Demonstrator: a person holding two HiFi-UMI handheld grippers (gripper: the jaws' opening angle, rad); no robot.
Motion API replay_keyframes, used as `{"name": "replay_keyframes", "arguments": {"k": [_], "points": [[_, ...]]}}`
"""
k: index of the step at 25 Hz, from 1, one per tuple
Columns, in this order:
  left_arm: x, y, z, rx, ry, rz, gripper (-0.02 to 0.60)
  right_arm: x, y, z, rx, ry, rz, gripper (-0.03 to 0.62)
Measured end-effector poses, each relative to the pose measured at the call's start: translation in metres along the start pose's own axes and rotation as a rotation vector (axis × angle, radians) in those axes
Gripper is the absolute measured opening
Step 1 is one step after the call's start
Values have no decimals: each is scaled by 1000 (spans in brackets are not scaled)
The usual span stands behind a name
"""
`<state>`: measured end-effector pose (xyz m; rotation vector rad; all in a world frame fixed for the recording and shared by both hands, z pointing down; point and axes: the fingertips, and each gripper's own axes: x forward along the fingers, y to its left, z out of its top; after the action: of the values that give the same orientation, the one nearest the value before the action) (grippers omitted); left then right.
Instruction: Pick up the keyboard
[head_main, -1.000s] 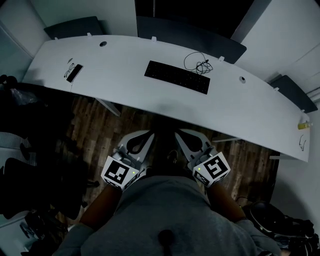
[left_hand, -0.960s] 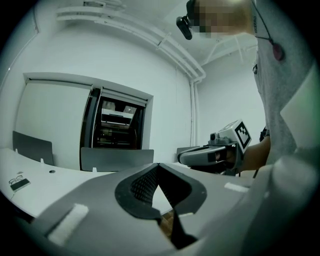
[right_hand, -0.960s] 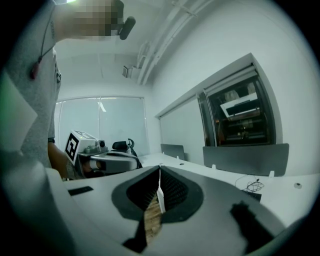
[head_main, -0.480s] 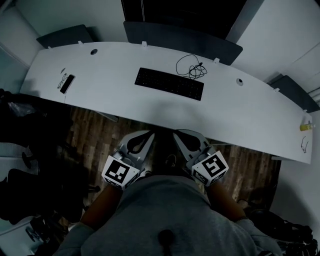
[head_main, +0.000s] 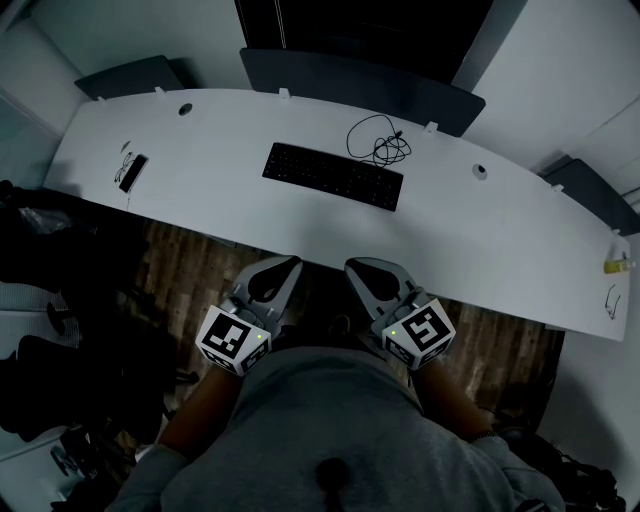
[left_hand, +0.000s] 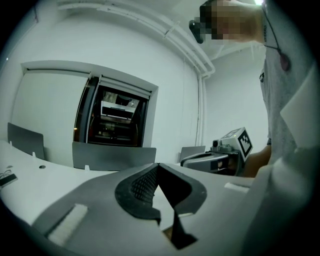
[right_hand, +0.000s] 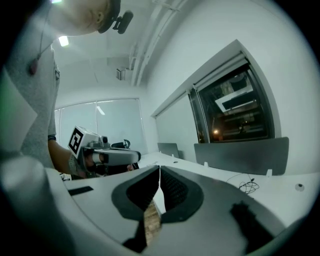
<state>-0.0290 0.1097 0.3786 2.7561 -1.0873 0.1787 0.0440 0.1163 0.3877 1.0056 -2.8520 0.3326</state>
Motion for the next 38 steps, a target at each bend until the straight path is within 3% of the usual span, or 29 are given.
{"name": "replay_keyframes", "arguments": {"k": [6, 15, 38], "points": [[13, 9, -2, 16, 12, 5, 8, 2, -18, 1, -6, 3, -6, 17], [48, 38, -3, 25, 27, -57, 8, 21, -52, 6, 9, 10, -78, 17], [145, 191, 2, 27, 87, -269, 8, 141, -154, 23, 76, 100, -318, 16]]}}
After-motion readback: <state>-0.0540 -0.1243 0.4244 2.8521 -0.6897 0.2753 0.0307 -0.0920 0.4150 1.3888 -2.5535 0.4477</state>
